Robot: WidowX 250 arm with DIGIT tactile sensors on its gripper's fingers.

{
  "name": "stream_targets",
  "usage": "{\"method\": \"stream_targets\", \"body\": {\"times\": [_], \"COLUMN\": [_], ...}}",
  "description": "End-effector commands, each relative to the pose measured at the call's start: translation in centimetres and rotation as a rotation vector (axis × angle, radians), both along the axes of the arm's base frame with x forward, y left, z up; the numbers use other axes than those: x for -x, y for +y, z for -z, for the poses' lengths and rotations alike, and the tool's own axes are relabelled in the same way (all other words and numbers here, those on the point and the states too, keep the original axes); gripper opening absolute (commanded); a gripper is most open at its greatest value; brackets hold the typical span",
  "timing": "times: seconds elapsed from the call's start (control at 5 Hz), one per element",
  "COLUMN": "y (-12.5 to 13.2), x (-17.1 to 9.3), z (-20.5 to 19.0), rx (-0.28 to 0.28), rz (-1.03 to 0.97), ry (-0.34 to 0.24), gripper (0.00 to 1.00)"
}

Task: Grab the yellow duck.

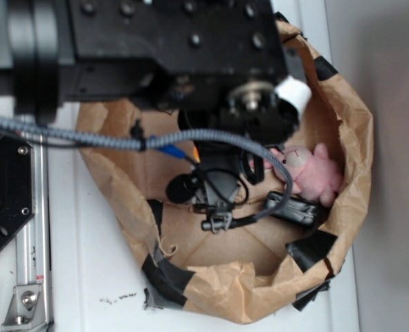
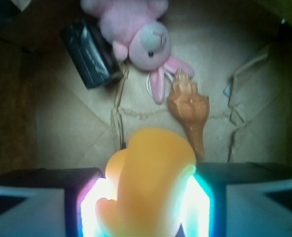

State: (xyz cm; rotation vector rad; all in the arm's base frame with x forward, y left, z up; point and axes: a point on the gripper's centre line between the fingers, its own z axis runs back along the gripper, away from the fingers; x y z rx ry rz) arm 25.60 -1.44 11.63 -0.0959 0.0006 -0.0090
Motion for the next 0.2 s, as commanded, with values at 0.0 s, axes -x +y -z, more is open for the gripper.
{"method": "stream_targets", "body": {"times": [0.0], "y": [0.99], "x": [-0.57], "z": [-1.51], "rx": [-0.012], "rz": [-0.01], "ry": [-0.136], "gripper": [0.0]}}
